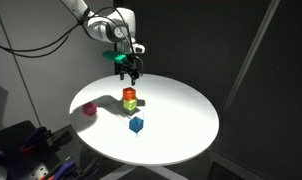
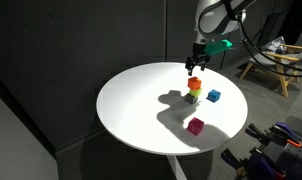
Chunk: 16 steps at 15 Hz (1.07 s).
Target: Pick up the orange block and put it on the table
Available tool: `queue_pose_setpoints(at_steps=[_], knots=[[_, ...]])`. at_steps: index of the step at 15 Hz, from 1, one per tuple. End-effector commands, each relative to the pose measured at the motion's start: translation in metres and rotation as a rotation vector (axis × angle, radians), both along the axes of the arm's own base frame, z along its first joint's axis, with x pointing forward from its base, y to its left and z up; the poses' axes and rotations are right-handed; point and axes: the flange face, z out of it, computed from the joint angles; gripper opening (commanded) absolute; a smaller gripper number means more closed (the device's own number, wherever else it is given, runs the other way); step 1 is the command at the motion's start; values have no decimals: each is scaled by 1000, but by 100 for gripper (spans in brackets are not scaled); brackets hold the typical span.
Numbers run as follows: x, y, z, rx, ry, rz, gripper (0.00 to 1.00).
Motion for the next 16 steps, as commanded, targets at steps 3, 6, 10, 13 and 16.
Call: queue_pose_setpoints(at_steps=[3, 6, 10, 13, 16], knots=[[19, 2, -9, -15, -3, -38, 100], [27, 1, -16, -17, 3, -36, 100], [35, -1, -23, -21, 5, -34, 100], [37, -2, -29, -22, 12, -37, 100], [35, -6, -36, -22, 22, -43, 100]])
